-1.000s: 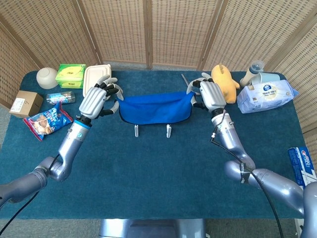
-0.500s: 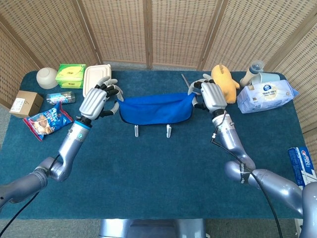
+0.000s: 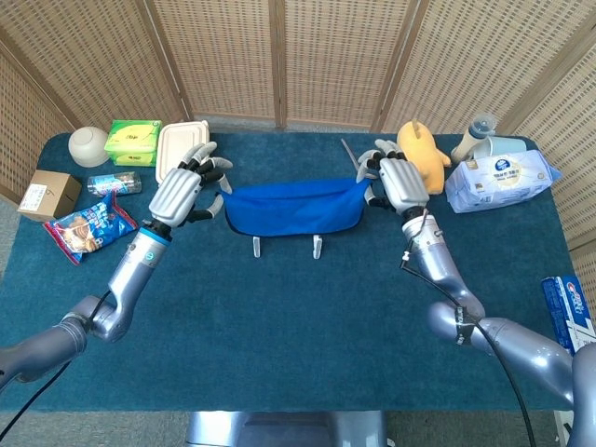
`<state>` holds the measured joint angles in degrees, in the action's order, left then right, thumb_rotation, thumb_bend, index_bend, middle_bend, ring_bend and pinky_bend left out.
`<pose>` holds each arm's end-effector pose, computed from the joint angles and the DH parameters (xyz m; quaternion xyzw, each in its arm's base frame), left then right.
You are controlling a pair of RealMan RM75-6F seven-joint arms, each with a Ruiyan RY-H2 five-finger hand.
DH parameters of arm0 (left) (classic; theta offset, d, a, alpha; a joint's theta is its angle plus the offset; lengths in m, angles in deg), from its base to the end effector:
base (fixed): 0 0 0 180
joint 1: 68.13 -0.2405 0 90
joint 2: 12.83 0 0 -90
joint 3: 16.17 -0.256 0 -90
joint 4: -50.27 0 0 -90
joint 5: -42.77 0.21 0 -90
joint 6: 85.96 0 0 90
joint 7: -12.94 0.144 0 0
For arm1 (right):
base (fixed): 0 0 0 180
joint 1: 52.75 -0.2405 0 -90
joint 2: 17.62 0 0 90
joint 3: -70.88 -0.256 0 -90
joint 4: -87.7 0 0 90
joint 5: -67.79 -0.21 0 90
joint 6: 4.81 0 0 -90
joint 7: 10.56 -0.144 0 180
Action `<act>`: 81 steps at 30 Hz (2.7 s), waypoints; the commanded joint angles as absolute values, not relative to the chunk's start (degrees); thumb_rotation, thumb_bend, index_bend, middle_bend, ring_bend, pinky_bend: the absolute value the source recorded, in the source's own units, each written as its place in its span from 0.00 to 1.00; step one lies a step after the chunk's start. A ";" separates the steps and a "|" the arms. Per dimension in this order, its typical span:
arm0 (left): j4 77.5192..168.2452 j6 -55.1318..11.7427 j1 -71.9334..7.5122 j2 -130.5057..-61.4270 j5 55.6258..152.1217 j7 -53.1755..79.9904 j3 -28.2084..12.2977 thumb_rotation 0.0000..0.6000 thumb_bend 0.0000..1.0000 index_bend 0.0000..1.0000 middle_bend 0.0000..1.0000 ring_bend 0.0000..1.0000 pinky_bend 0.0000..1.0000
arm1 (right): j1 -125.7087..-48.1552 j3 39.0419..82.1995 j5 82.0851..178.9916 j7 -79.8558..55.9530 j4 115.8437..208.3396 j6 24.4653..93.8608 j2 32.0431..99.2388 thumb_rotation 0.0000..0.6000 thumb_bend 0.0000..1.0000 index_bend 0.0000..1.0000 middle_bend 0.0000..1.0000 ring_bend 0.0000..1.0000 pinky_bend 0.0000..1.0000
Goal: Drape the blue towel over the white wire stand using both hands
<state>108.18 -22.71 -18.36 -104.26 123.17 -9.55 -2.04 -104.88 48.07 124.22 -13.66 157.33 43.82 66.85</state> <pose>-0.1332 0.4315 0.0463 -0.6464 -0.3546 -0.5674 0.3666 -0.1212 -0.4587 0.0721 0.6040 -0.4502 0.4961 0.4317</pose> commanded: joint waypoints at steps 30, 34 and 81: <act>114.82 -26.37 -19.61 -97.96 121.66 -5.47 -2.73 1.00 0.57 0.19 0.00 0.00 0.00 | -104.78 51.75 123.69 -6.31 158.75 41.04 62.79 1.00 0.29 0.39 0.14 0.00 0.00; 116.05 -25.95 -20.02 -96.67 121.41 -5.17 -2.34 1.00 0.57 0.17 0.00 0.00 0.00 | -104.71 52.93 124.73 -4.96 159.00 40.64 61.96 1.00 0.27 0.36 0.13 0.00 0.00; 159.12 4.40 -58.76 -67.17 123.74 10.18 -17.61 1.00 0.57 0.25 0.09 0.00 0.00 | -81.16 59.97 138.39 -5.85 188.18 70.35 47.56 1.00 0.32 0.28 0.12 0.00 0.00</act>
